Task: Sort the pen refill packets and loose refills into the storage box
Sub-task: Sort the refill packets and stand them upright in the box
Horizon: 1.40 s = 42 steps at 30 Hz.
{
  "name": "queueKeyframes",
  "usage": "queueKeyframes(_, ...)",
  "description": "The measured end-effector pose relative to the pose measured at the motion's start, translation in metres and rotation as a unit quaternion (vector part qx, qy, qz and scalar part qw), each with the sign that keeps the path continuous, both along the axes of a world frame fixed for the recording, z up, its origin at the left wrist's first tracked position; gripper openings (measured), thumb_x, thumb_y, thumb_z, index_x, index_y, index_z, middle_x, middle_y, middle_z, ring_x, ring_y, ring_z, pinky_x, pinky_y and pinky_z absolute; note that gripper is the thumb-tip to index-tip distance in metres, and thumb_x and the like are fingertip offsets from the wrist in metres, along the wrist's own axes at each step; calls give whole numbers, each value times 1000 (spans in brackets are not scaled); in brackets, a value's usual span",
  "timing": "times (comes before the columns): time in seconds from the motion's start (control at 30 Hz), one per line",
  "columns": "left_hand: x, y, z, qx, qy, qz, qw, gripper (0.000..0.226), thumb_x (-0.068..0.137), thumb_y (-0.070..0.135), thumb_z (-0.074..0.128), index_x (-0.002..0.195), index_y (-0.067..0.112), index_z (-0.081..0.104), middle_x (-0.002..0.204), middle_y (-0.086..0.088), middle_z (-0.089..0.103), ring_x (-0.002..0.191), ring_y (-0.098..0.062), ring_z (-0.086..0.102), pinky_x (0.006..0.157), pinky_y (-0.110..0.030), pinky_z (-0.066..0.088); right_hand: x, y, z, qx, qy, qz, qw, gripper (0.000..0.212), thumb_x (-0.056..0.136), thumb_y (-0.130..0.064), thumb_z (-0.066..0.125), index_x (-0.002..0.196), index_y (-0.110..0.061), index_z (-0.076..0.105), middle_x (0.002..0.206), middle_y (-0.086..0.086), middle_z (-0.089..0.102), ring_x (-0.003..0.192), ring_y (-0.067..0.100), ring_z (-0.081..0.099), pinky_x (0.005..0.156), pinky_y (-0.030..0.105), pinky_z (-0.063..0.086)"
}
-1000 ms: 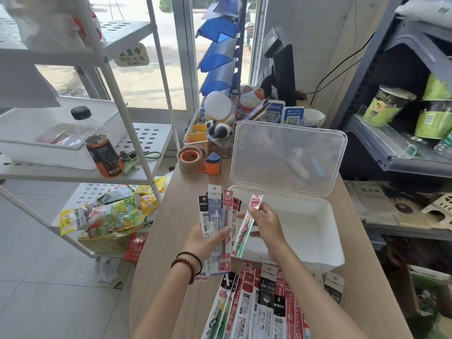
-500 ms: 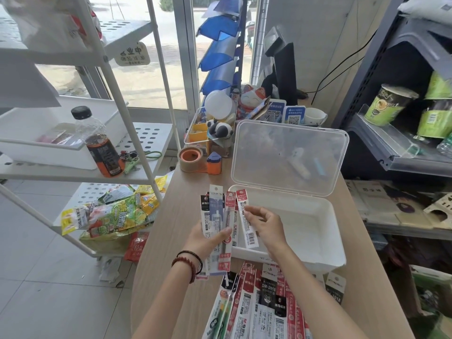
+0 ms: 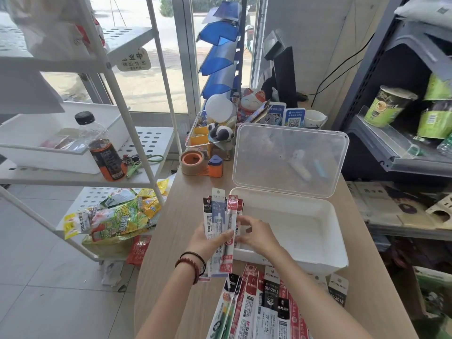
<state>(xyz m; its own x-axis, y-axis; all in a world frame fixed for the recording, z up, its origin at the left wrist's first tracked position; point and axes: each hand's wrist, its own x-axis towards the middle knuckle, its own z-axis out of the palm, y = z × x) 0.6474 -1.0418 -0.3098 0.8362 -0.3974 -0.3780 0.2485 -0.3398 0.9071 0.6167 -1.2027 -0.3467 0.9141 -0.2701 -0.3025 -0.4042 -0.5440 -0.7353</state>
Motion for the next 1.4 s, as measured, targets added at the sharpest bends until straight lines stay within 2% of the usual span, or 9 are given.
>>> queueKeyframes(0.1, -2, 0, 0, -10, 1, 2, 1000, 24, 81, 27, 71, 102, 21, 61, 95, 3, 70, 86, -11, 66, 69, -23, 51, 2, 1, -4, -29, 26, 18, 999, 69, 78, -28, 78, 140, -29, 48, 139, 0, 52, 123, 20, 53, 106, 42, 44)
queueKeyframes(0.27, -2, 0, 1, -18, 3, 8, 1000, 16, 82, 25, 71, 94, 24, 61, 93, 2, 70, 84, -12, 67, 69, -23, 51, 1, 2, 0, -52, 25, 23, 998, 58, 84, -33, 71, 138, -31, 50, 139, 5, 45, 123, 23, 51, 105, 39, 43)
queueKeyframes(0.43, -5, -1, 3, -23, -4, 11, 1000, 16, 81, 24, 71, 94, 23, 62, 91, 2, 70, 82, -10, 67, 67, -21, 50, -9, 2, 12, 50, -89, -44, 994, 15, 92, -43, 59, 104, -36, 65, 113, -7, 63, 95, 5, 59, 86, 23, 48)
queueKeyframes(0.6, -8, -3, 5, -11, -15, 19, 1000, 24, 80, 25, 72, 100, 17, 63, 87, 1, 70, 77, -8, 66, 62, -18, 48, -21, 6, 25, 164, -143, -45, 975, 27, 85, -49, 61, 94, -26, 70, 86, -10, 73, 72, -4, 65, 69, 10, 48)
queueKeyframes(0.8, -11, -3, 7, -11, -34, 22, 999, 14, 80, 26, 71, 89, 22, 61, 80, 4, 69, 70, -6, 66, 56, -14, 47, -20, 5, 25, 192, -130, -53, 971, 16, 91, -34, 64, 91, -18, 64, 88, -3, 75, 75, 7, 71, 65, 13, 45)
queueKeyframes(1.03, -8, -2, 0, 7, -19, 23, 1000, 25, 79, 27, 73, 95, 12, 63, 80, -1, 73, 72, -12, 69, 67, -26, 54, -19, -2, 24, 260, -186, -191, 928, 11, 97, -16, 47, 94, -10, 55, 90, -4, 76, 86, 22, 69, 78, 39, 52)
queueKeyframes(1.17, -5, -1, -5, 26, -30, 12, 999, 24, 79, 31, 72, 93, 12, 66, 76, 1, 73, 70, -10, 69, 70, -28, 54, -20, -4, 23, 269, -211, -265, 901, 13, 96, -23, 56, 90, -11, 55, 85, -4, 74, 75, 13, 64, 68, 28, 47)
queueKeyframes(1.27, -5, -1, -6, 24, -29, 13, 999, 24, 79, 31, 72, 94, 14, 65, 78, 0, 74, 73, -12, 70, 73, -31, 55, -19, -2, 23, 243, -221, -260, 908, 17, 91, -29, 65, 91, -13, 59, 89, 3, 70, 78, 13, 65, 63, 21, 50)
queueKeyframes(1.4, -6, -2, -5, 28, -29, 14, 999, 25, 79, 32, 72, 96, 15, 65, 79, 0, 74, 77, -13, 70, 79, -37, 56, -21, -3, 18, 184, -217, -240, 928, 9, 88, -29, 69, 95, -27, 64, 94, -9, 69, 87, 7, 65, 67, 17, 53)
